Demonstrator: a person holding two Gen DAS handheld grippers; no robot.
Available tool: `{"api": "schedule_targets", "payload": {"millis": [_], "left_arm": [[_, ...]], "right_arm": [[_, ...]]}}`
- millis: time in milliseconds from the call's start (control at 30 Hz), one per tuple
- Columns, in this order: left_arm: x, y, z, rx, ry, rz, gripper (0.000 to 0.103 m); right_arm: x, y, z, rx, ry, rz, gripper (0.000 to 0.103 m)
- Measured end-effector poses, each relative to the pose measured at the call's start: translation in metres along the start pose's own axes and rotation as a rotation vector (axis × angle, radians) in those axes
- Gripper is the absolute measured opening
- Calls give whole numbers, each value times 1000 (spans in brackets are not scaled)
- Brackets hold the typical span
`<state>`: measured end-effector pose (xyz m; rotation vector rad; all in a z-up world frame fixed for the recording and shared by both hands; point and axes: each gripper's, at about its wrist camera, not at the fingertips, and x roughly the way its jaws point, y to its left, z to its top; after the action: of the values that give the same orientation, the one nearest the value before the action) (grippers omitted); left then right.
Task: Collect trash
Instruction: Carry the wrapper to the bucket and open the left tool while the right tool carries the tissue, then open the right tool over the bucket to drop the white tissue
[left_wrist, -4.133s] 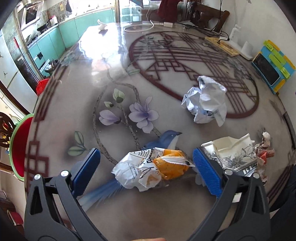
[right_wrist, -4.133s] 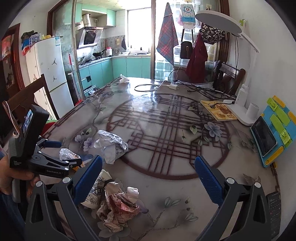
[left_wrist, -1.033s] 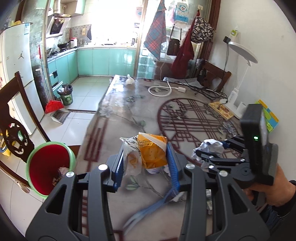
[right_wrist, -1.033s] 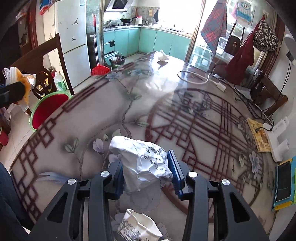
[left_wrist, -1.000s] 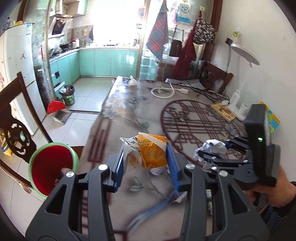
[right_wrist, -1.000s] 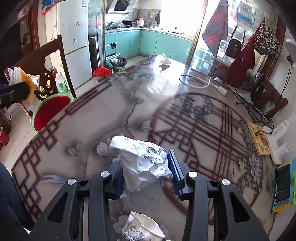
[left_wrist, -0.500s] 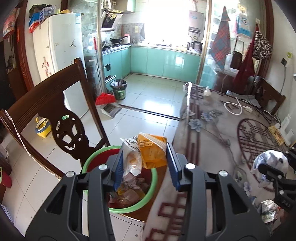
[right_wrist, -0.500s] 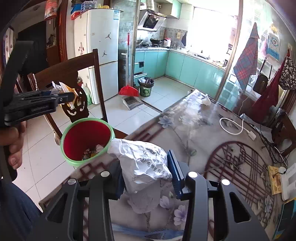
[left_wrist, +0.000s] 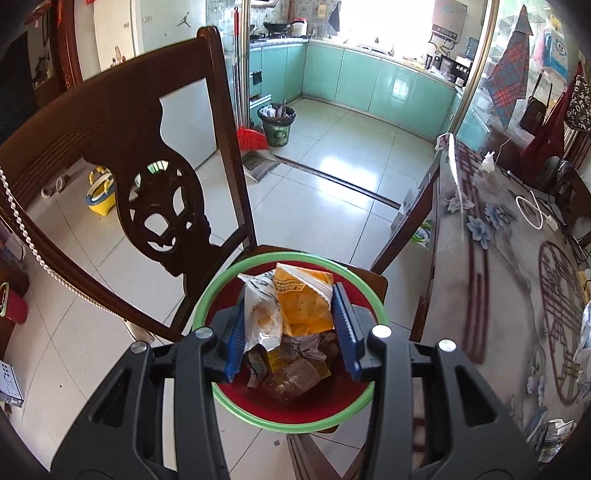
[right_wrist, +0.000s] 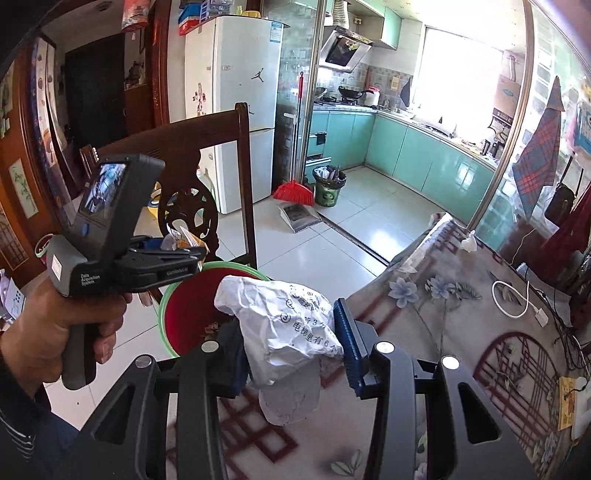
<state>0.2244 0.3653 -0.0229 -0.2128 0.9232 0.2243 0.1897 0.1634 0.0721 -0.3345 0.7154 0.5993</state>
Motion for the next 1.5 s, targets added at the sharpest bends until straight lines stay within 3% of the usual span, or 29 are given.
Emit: {"api": "schedule_targets", "payload": {"millis": [67, 100, 133, 233, 300, 667, 833, 1167, 1267, 1333, 1433, 1500], "left_arm": [[12, 4, -5, -2, 35, -7, 43], [17, 7, -6, -10, 47, -9, 51], [19, 8, -7, -14, 58, -13, 65], [11, 14, -3, -34, 12, 6, 83], [1, 21, 2, -60, -29, 29, 88], [-53, 86, 11, -287, -255, 263, 98], [-67, 107, 9, -378, -303, 283, 98], [-71, 119, 4, -416, -326, 316, 98], [-73, 122, 3, -423, -333, 319, 98], [-74, 123, 2, -425, -335, 319, 98], [-74, 124, 2, -423, -336, 320, 98], [-75, 123, 1, -422, -340, 318, 98]], "right_arm": [[7, 4, 5, -9, 4, 3, 40], [9, 6, 5, -11, 4, 4, 40], [11, 7, 6, -13, 5, 7, 40], [20, 14, 10, -18, 8, 17, 40], [26, 17, 11, -20, 11, 25, 40], [77, 58, 22, -61, 29, 111, 40], [110, 76, 25, -75, 62, 125, 41], [163, 104, 17, -97, 158, 145, 43], [167, 105, 17, -108, 157, 131, 54], [164, 103, 19, -102, 138, 115, 78], [154, 100, 23, -107, 110, 102, 95], [147, 98, 25, -118, 100, 92, 96]]}}
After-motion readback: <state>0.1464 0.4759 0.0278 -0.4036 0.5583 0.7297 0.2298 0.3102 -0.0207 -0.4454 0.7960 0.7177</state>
